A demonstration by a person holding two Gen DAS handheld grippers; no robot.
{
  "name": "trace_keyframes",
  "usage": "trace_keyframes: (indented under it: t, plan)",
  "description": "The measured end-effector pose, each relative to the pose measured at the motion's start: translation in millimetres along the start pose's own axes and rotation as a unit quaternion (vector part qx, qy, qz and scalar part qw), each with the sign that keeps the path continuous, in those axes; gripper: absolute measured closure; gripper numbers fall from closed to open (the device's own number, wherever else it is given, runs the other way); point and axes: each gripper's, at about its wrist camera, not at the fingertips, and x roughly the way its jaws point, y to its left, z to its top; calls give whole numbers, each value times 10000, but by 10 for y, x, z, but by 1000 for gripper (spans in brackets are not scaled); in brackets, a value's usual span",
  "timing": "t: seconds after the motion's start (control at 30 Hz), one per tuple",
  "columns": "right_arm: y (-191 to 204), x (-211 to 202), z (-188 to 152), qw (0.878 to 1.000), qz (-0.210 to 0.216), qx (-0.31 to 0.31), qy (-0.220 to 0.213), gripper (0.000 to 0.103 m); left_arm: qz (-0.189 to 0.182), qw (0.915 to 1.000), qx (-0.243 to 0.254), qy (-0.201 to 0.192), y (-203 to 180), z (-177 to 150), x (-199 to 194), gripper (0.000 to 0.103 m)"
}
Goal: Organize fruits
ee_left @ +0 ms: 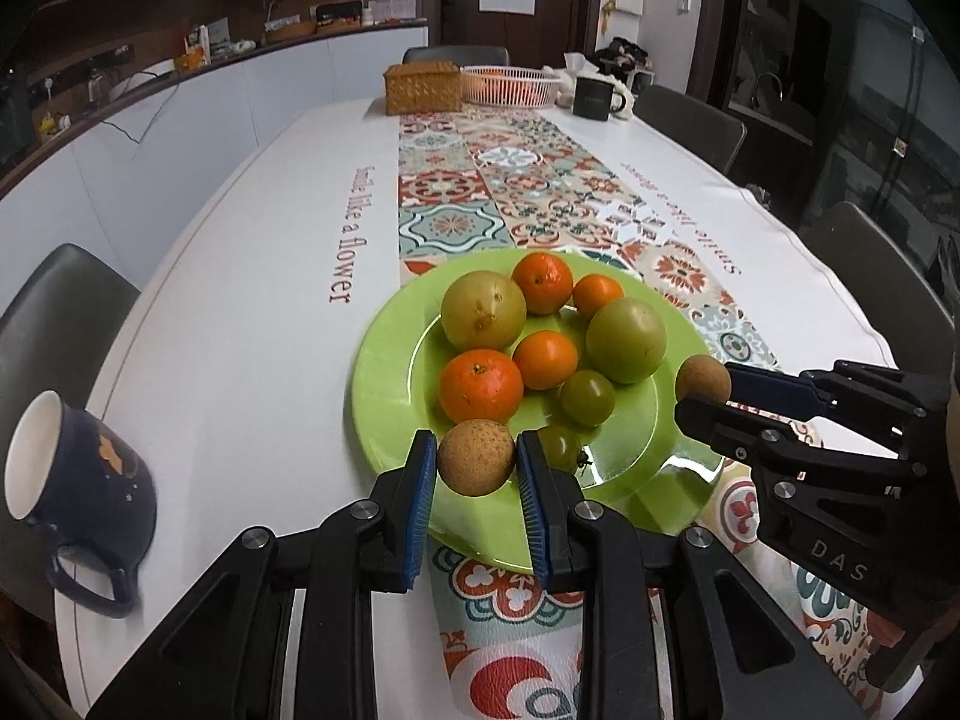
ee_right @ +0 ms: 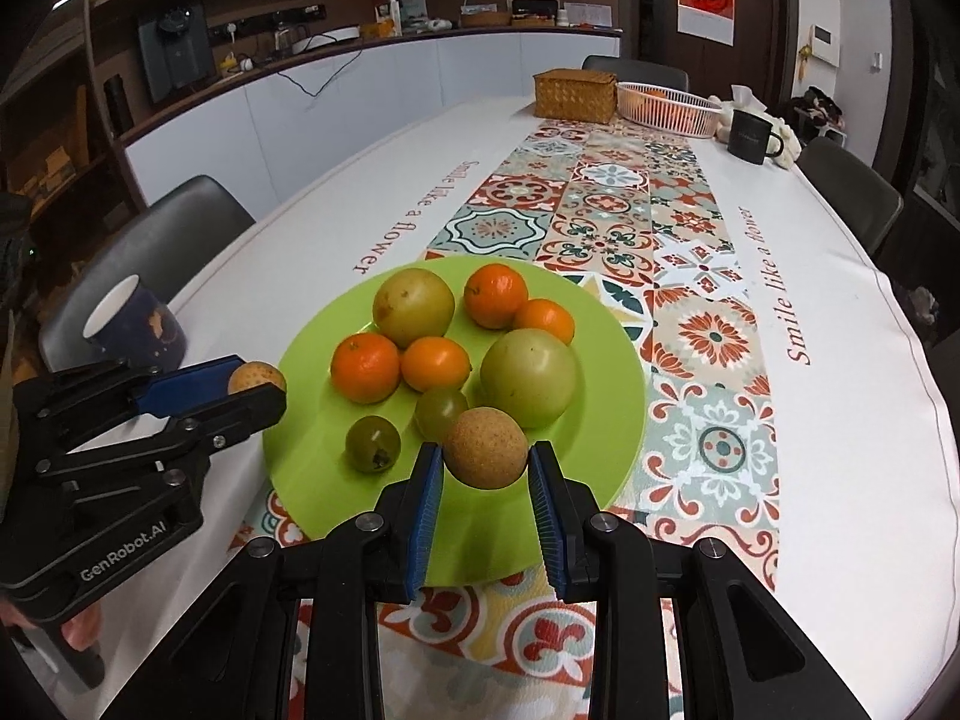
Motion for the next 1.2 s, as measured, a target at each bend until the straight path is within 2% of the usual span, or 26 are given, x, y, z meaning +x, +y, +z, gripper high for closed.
trace_keyframes:
  t: [0.23,0.3,0.37,0.43,0.53,0.67,0.73,0.9,0.97,1.1,1.2]
  plan:
    - [17,90,23,9999,39,-40,100,72,-20,9999,3,119,-10,17,80,75]
    - [16,114,32,9999,57,-26,125,72,-23,9999,12,159,-13,25,88,71]
    - [17,127,33,9999,86,-14,143,72,-5,9999,1,159,-10,23,67,61]
    - [28,119,32,9999,98,-29,120,71,42,10000,0,85,-12,16,8,60]
    - [52,75,12,9999,64,-84,74,63,167,9999,4,15,-16,11,-82,53]
    - [63,-23,-27,9999,57,-91,34,60,295,9995,-7,-129,-38,-13,-245,47]
    - [57,-104,-59,10000,58,-57,-24,57,333,9992,-73,-222,-48,-35,-352,45]
    - [33,-401,-145,9997,-5,19,-251,56,413,9981,-169,-416,-103,-98,-623,41]
    - [13,-528,-177,9993,-12,83,-363,50,420,9976,-195,-517,-143,-130,-750,37]
    - [-16,-835,-249,9980,-96,211,-590,46,429,9963,-205,-710,-232,-197,-990,33]
    - [-31,-1060,-326,9965,-203,291,-756,36,438,9955,-189,-824,-308,-269,-1180,30]
